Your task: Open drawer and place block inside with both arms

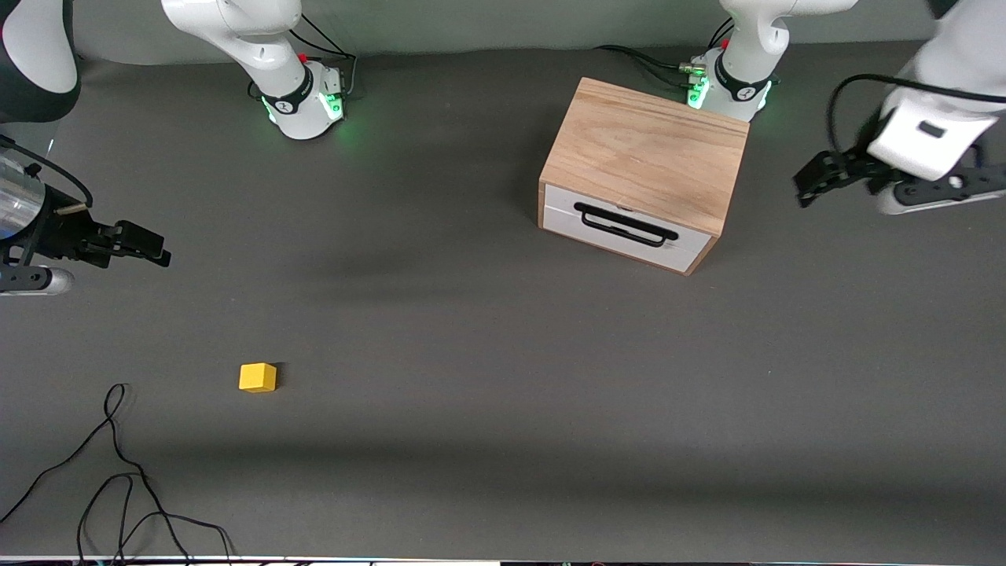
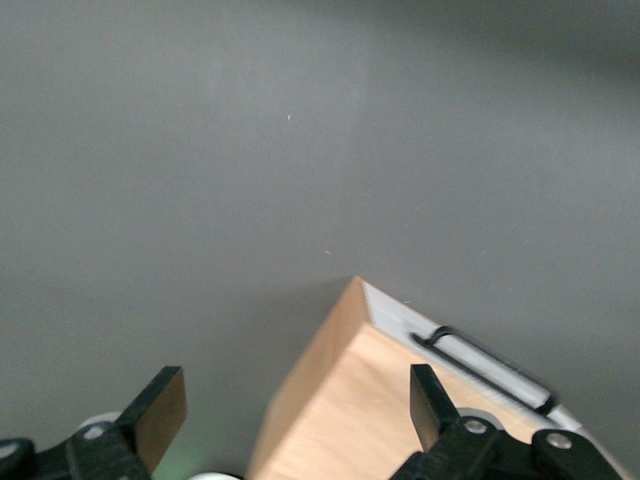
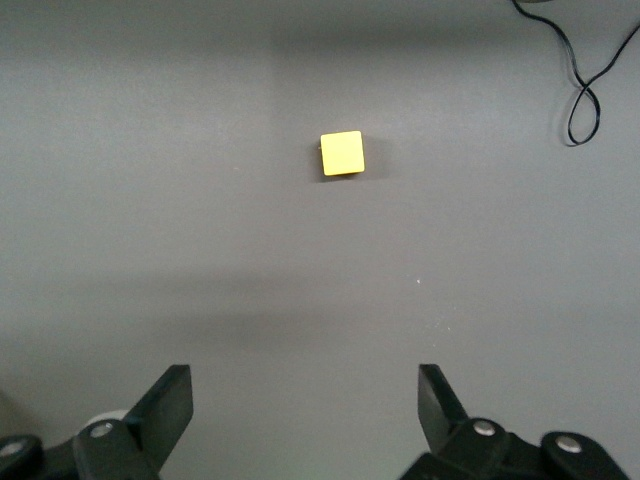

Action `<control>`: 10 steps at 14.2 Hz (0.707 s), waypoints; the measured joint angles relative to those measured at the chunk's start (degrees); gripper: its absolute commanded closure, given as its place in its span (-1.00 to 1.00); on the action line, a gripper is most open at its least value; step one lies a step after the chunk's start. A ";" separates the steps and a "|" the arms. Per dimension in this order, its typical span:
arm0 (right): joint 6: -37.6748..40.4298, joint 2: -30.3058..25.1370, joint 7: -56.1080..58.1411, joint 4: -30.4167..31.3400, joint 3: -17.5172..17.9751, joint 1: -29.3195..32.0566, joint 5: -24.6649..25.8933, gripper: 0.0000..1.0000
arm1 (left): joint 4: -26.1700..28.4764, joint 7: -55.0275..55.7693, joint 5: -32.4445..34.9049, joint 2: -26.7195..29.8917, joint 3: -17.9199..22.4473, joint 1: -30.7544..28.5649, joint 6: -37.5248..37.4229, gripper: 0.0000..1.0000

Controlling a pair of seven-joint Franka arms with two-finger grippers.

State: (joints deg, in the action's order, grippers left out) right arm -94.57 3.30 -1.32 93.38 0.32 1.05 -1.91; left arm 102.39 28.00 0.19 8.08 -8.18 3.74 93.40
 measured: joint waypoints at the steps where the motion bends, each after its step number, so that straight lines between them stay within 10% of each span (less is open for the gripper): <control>1: 0.00 0.14 0.00 -0.18 0.00 0.00 0.00 -1.00 | 0.08 6.70 -0.43 -0.85 -0.76 0.82 0.24 -1.00; 10: -0.28 0.83 0.00 -1.39 -0.01 0.01 0.00 -1.00 | 1.92 40.81 -6.05 -16.95 -1.52 9.15 11.66 -1.00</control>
State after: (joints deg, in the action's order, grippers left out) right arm -94.85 4.13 -1.32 91.99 0.31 1.05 -1.91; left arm 104.30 68.81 -5.86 -8.87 -9.70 12.89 105.06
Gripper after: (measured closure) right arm 0.000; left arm 0.000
